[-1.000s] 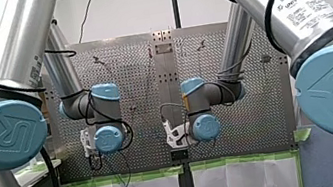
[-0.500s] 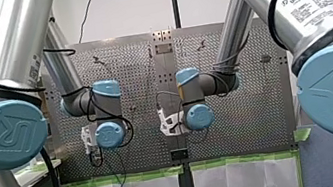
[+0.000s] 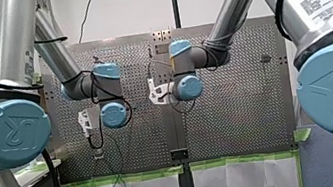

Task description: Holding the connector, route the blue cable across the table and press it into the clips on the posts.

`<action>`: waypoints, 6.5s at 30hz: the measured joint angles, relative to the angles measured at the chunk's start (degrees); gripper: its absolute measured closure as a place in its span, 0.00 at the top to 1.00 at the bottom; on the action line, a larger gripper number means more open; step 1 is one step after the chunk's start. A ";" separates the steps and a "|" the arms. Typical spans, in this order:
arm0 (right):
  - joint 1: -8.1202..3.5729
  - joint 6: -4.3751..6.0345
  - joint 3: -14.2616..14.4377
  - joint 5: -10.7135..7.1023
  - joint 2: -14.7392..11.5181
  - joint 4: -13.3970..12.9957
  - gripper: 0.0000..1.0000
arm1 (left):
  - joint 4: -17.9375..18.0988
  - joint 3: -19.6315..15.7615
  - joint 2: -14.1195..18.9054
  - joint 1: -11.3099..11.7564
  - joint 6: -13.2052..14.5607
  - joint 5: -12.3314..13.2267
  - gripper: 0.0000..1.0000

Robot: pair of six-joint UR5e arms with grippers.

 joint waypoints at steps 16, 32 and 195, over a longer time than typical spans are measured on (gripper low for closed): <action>0.81 1.65 -5.08 -3.48 -4.69 2.67 0.00 | -7.42 3.83 7.41 2.39 -0.86 -0.18 0.00; 2.41 2.77 -10.84 -4.76 -2.32 7.19 0.00 | -15.69 7.07 15.71 8.64 -1.76 3.29 0.00; 1.70 5.98 -49.64 -5.97 17.96 27.42 0.00 | -31.42 23.18 7.14 34.76 -18.16 32.77 1.00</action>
